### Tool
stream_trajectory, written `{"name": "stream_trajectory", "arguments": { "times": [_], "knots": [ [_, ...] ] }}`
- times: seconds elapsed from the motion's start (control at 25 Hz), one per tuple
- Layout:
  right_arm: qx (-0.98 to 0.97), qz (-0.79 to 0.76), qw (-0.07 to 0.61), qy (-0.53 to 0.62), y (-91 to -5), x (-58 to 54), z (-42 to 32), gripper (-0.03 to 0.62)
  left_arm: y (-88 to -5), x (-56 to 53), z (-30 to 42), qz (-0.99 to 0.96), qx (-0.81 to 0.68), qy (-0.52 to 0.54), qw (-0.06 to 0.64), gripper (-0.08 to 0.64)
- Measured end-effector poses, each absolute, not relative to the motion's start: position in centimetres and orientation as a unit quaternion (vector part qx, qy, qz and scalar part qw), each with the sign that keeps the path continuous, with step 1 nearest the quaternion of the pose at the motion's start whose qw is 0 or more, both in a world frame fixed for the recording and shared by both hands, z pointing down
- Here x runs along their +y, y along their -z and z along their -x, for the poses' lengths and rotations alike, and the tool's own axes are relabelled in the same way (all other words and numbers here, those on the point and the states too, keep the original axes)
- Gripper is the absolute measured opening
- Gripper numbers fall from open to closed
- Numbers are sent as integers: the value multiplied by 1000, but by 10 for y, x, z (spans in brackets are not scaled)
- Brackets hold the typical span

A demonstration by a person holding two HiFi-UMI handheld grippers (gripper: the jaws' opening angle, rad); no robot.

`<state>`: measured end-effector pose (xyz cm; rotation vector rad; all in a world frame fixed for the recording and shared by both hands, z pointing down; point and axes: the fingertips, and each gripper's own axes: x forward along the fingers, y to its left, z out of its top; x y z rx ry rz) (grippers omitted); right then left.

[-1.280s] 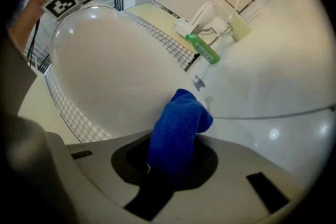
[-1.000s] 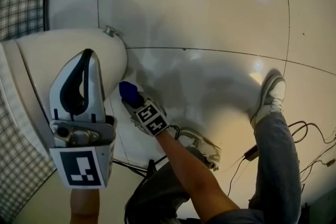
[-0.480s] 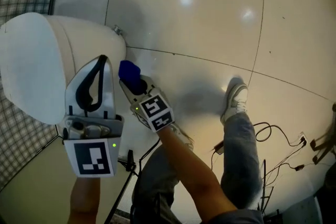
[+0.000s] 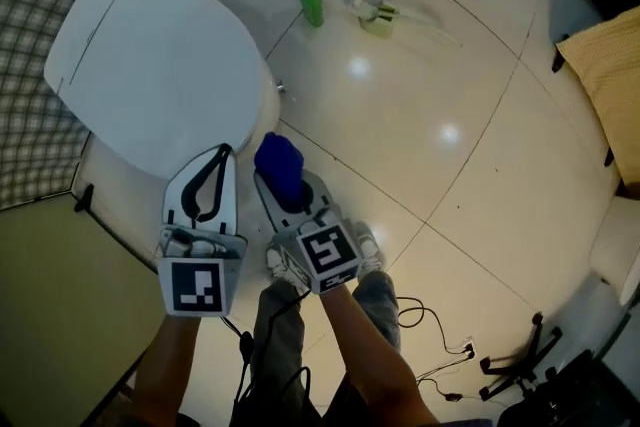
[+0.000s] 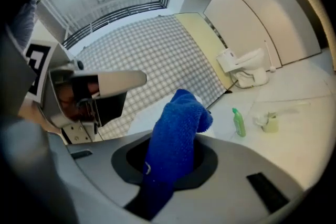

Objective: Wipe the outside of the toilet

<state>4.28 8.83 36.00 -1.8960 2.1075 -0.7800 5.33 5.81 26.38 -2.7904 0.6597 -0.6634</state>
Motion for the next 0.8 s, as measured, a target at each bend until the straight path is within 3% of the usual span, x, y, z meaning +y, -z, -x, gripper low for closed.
{"name": "stream_trajectory", "arguments": {
  "times": [0.36,0.8],
  "knots": [
    [809,537,51,232,-275,35,51,74,-244,8,81,895,388,218,39,15],
    [890,392,-29,229,-283,-19,283,74,-254,-29,318,811,545,208,-51,15]
  ]
}}
